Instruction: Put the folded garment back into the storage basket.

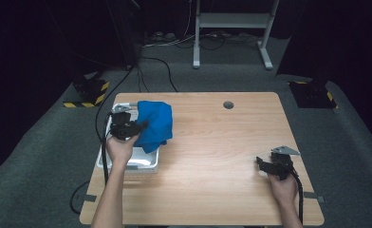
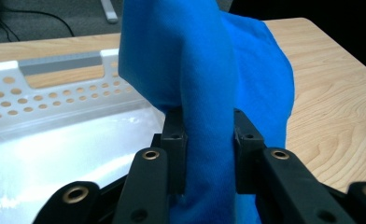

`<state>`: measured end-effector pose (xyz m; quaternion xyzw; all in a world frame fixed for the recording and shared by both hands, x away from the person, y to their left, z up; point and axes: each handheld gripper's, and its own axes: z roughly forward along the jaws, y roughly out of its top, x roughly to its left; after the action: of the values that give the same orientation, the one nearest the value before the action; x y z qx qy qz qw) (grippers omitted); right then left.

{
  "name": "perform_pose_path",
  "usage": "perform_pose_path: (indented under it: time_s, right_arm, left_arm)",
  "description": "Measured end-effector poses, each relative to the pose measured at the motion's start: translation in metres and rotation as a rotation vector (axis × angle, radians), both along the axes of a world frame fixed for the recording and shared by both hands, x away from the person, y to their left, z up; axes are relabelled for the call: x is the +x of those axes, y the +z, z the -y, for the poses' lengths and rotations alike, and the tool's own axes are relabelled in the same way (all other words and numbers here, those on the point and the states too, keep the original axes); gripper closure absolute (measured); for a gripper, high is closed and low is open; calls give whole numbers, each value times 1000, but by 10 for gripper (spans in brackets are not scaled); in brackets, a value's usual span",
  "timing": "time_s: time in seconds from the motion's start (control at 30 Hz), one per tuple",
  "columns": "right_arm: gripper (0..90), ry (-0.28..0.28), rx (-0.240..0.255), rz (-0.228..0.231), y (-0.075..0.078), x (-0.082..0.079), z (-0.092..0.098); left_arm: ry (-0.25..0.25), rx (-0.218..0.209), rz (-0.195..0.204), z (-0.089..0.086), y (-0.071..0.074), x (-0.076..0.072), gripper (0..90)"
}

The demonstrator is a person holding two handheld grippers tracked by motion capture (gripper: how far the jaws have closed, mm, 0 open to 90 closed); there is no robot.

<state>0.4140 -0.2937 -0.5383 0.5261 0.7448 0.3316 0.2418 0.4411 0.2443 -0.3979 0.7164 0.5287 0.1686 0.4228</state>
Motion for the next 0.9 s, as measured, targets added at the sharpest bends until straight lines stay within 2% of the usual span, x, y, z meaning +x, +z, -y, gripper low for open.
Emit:
perform_pose_path:
  time_s: [0.23, 0.37, 0.9]
  right_arm:
    - [306, 0, 0, 0, 0, 0, 0]
    - [305, 0, 0, 0, 0, 0, 0]
    - [305, 0, 0, 0, 0, 0, 0]
  left_arm:
    - [17, -11, -13, -5, -8, 2, 719]
    - [20, 1, -16, -6, -10, 3, 719]
    - [58, -29, -48, -17, -29, 6, 719]
